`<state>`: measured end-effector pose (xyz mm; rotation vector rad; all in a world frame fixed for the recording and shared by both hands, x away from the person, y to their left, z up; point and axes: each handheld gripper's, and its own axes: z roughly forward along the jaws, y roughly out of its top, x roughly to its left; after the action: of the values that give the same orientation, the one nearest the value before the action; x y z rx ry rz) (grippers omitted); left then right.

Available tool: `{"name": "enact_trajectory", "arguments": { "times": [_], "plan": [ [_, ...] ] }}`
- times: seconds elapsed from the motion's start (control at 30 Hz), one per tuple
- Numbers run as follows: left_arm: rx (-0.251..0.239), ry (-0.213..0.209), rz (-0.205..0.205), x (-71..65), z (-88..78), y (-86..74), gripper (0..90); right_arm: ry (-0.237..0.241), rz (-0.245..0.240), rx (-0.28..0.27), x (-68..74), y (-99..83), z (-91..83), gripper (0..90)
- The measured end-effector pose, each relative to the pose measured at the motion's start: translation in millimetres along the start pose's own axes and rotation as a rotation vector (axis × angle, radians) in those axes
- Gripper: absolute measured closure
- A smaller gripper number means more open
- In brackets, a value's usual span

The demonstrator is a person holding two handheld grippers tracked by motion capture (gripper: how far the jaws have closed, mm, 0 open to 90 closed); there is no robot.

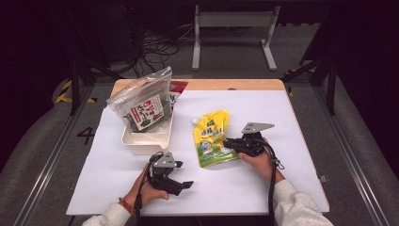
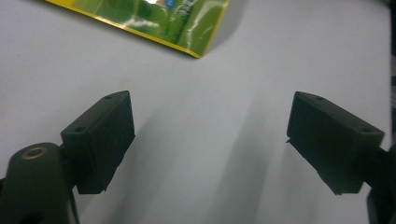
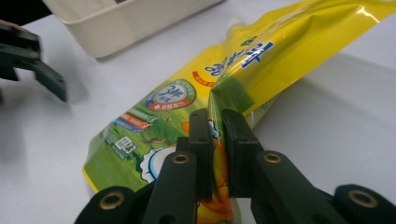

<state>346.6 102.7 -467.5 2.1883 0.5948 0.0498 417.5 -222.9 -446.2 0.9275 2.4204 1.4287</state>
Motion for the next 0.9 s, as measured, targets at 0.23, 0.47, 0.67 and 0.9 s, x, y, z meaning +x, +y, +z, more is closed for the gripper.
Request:
{"name": "enact_trajectory", "arguments": {
  "times": [0.23,0.47,0.67,0.9],
  "plan": [
    [-0.022,0.002,-0.041,2.2,5.7,8.5,14.9,0.021,-0.032,-0.025,14.2,-3.7,-9.9,83.6],
    [-0.036,-0.024,-0.104,9.1,13.1,15.1,14.8,0.077,-0.066,-0.074,32.7,-4.5,-18.1,83.6],
    [-0.078,-0.063,-0.122,12.7,9.4,16.2,14.9,0.111,-0.123,-0.098,46.3,-5.9,-20.2,83.6],
    [-0.14,-0.111,-0.168,15.9,-0.7,16.4,16.6,0.151,-0.182,-0.117,56.5,-6.1,-20.3,83.5]
  ]
}}
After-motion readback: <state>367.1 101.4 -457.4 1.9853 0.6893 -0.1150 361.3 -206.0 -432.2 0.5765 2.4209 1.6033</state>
